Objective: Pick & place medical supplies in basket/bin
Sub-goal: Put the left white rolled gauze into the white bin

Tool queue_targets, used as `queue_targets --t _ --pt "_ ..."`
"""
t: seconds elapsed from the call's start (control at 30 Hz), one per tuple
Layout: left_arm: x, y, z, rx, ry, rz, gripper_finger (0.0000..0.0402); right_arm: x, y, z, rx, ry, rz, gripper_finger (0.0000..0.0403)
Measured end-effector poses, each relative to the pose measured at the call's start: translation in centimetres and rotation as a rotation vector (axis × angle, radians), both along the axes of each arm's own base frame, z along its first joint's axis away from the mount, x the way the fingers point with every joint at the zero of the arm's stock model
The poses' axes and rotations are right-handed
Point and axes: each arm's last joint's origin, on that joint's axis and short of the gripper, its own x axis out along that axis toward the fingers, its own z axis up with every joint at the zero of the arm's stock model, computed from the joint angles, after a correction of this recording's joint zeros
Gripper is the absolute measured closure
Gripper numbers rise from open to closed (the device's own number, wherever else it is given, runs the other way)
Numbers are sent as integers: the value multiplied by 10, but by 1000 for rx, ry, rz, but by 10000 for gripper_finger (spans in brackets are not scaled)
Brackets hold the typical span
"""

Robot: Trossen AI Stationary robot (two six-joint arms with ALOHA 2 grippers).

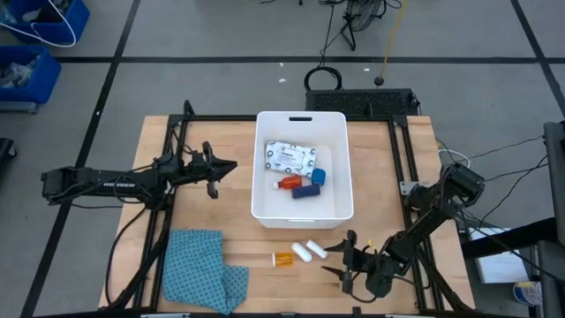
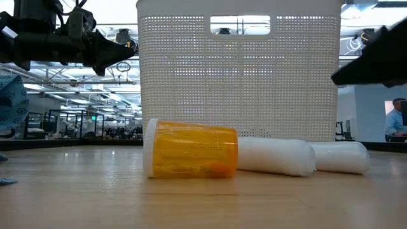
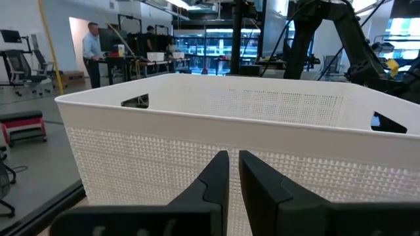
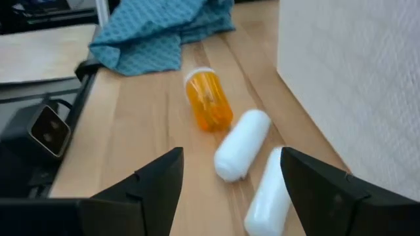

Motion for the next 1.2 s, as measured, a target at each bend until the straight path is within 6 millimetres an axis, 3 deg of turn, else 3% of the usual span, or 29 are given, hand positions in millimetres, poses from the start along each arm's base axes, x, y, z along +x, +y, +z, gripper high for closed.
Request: queue_targets --t 0.37,0.73,1.2 --pt "0 0 0 36 6 4 362 2 0 -24 -32 50 -26 163" --pt "0 0 1 27 0 3 362 13 -9 -28 -5 62 -61 163" --pt "0 0 0 28 1 4 362 18 -15 -61 50 141 -126 163"
